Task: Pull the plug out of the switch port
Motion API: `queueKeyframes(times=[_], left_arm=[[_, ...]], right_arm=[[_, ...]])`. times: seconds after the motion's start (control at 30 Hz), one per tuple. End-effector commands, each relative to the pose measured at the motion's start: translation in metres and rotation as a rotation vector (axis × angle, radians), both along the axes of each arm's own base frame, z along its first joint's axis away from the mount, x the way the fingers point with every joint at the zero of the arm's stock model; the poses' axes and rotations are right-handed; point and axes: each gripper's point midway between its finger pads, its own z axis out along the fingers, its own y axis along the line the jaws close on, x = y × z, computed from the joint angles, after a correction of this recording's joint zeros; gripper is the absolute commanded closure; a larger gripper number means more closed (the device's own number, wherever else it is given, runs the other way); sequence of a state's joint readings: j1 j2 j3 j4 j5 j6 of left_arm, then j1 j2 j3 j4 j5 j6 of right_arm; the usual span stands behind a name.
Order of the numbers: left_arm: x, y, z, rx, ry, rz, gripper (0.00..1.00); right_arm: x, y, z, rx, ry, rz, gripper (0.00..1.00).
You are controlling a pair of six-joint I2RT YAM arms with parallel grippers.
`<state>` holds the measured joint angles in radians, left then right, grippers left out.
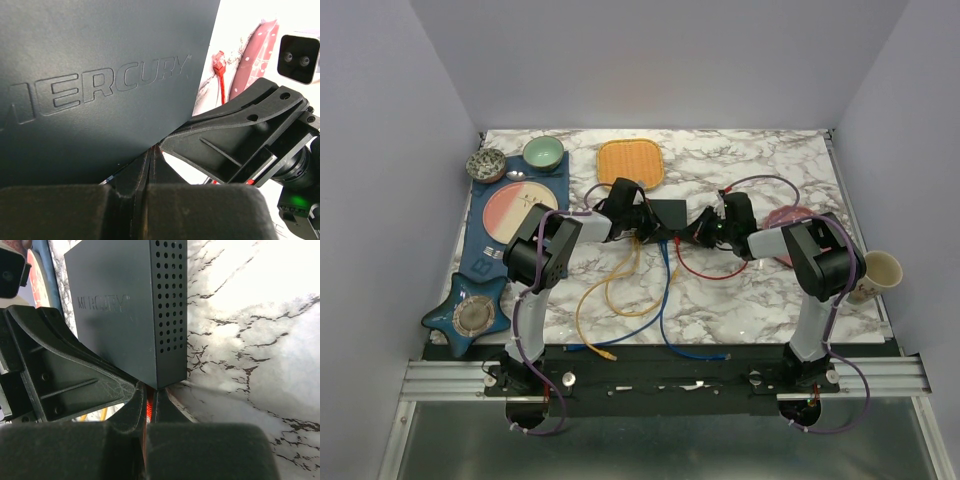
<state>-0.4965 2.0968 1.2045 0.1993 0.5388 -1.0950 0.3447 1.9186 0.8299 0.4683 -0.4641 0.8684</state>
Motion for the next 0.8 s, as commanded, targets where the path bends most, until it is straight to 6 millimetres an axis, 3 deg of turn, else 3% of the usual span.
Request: queueKeyframes(times=[0.0,0.33,0.47,0.57,0.6,0.67,0.7,0.77], left_arm=[[0.024,0.002,0.004,-0.001,-0.049,0.071,1.00],[0.034,0.001,0.020,-0.033,-0.082,0.092,1.00],[0.034,0.004,0.025,-0.043,-0.093,0.097,1.00],[0.033,0.011,0.032,-0.045,-0.109,0.106,1.00],[0.033,0.014,0.035,-0.046,-0.115,0.109,1.00],[0.033,0.022,0.041,-0.045,-0.130,0.122,1.00],[0.032,0.025,0.044,-0.046,-0.132,0.126,1.00],[0.033,0.032,0.053,-0.047,-0.151,0.141,1.00]], right_arm=[[-0.054,0.006,-0.030,-0.028,0.180,0.132,0.99],[-0.076,0.002,-0.032,-0.048,0.224,0.178,0.99],[-0.071,-0.009,-0.022,-0.096,0.165,0.110,0.99],[-0.055,-0.032,0.001,-0.219,0.081,0.006,0.99],[-0.052,-0.052,-0.002,-0.322,0.081,-0.052,0.99],[-0.037,-0.068,0.029,-0.389,-0.003,-0.120,0.99],[-0.035,-0.087,0.029,-0.474,-0.006,-0.164,0.99],[-0.021,-0.107,0.049,-0.519,-0.049,-0.235,0.99]])
